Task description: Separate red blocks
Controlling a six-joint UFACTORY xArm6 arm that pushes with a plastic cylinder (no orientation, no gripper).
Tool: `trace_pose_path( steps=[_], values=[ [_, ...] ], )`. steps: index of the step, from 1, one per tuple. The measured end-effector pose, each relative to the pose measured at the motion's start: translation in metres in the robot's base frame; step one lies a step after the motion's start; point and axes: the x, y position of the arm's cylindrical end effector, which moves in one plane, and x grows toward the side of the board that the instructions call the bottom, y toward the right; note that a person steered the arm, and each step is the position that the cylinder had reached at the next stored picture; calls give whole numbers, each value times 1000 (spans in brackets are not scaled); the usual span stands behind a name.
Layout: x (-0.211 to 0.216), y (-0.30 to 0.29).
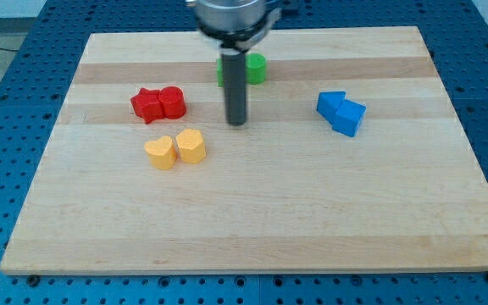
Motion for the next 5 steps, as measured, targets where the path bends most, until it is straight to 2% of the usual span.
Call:
trace_pose_path(
  steps=[1,2,4,5],
  values=[
    [-8,-66],
    [-30,-90],
    [-62,-97],
    [-63,-110]
  ],
)
